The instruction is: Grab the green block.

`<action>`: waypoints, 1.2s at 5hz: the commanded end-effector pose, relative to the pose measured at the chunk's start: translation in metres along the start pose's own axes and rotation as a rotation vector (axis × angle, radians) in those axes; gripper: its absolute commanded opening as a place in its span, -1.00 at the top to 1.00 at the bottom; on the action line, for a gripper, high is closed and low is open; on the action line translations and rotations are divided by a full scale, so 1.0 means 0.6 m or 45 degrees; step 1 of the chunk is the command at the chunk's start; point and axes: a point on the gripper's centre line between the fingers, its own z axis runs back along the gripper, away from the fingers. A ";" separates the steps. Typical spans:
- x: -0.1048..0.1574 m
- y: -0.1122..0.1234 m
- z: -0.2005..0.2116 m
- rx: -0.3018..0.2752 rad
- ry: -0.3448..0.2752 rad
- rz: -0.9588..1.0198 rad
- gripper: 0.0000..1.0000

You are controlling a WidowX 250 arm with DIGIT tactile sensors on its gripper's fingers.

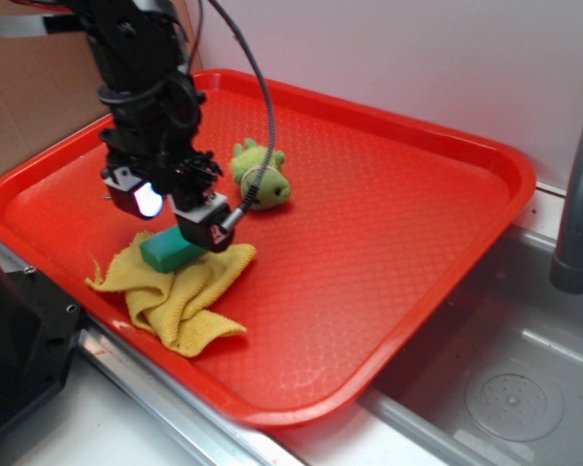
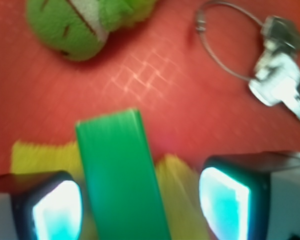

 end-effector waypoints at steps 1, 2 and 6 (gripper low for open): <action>0.024 -0.015 -0.019 0.012 -0.014 -0.098 0.79; 0.022 -0.017 -0.017 0.005 -0.014 -0.111 1.00; 0.003 -0.022 0.151 -0.057 -0.091 -0.052 1.00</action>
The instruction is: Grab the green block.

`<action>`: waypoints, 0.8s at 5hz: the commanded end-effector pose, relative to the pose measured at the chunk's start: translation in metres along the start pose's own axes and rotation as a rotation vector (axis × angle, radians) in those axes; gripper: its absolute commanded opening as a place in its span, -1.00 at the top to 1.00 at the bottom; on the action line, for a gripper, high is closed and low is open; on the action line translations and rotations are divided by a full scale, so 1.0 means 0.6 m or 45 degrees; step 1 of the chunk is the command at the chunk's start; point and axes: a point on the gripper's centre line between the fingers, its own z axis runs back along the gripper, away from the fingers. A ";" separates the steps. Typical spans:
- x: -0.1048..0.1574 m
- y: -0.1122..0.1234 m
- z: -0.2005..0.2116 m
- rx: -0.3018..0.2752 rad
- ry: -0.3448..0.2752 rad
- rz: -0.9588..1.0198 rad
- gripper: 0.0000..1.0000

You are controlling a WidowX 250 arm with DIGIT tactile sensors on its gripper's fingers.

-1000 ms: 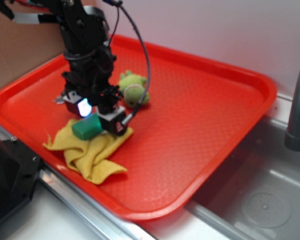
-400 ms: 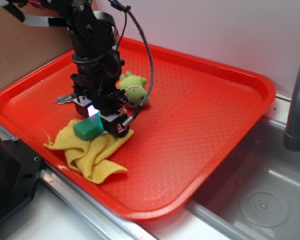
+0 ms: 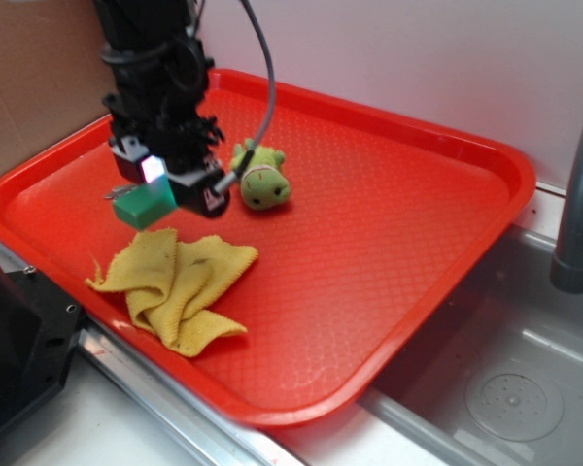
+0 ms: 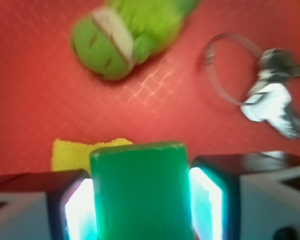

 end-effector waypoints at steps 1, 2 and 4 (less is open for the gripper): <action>-0.006 0.002 0.119 -0.092 -0.002 -0.001 1.00; -0.021 0.017 0.146 -0.104 0.018 -0.033 1.00; -0.019 0.026 0.132 0.057 0.028 -0.068 1.00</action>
